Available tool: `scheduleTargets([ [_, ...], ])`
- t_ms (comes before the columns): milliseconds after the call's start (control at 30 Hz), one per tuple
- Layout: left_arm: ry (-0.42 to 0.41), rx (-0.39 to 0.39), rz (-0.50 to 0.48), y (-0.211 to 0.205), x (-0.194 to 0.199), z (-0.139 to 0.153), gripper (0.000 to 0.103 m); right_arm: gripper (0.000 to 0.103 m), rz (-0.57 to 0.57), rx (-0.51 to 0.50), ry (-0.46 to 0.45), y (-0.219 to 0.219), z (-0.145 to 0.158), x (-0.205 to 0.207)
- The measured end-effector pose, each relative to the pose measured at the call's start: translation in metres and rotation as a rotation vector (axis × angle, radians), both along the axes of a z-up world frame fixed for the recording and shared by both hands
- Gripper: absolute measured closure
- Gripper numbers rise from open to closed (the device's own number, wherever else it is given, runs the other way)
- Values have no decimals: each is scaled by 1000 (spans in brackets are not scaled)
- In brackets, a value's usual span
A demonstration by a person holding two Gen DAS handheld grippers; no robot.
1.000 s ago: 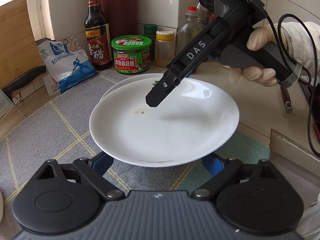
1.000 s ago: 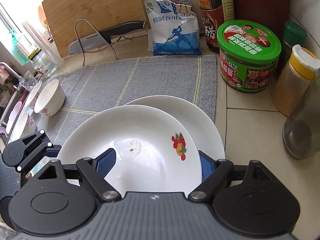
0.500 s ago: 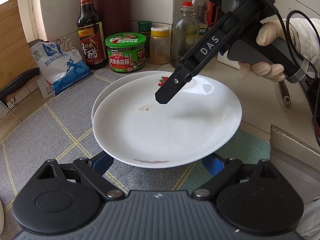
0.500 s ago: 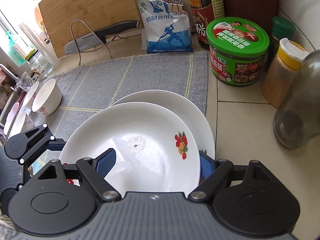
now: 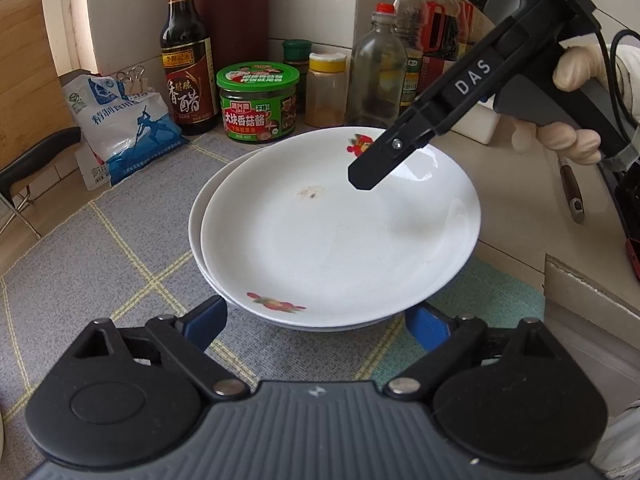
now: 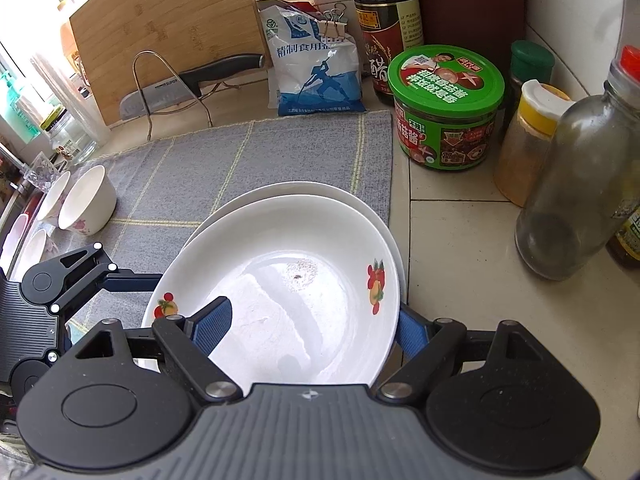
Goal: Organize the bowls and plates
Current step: 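Lower the plate onto the stack and open the right gripper, then withdraw the right gripper from the three stacked plates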
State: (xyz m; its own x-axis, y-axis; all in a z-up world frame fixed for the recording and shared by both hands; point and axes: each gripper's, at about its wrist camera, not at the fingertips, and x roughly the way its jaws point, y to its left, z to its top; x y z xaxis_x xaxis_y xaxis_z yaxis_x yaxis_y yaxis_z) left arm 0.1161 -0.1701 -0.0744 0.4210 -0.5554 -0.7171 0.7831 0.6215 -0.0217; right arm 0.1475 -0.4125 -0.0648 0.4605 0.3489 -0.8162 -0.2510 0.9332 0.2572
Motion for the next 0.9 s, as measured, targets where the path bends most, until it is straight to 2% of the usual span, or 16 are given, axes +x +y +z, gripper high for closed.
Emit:
scheduleTargets([
  [267, -14, -16, 13, 5, -7, 4, 8, 14, -29, -52, 3, 6, -1, -6],
  [500, -39, -47, 69, 27, -18, 13, 7, 11, -38, -115, -8, 16, -5, -11],
  [633, -52, -68, 130, 45, -25, 20, 7, 1, -30, -167, -82, 30, 3, -23],
  [900, -139, -74, 323, 94, -49, 33, 4, 0, 51, -200, -270, 90, 19, -45],
])
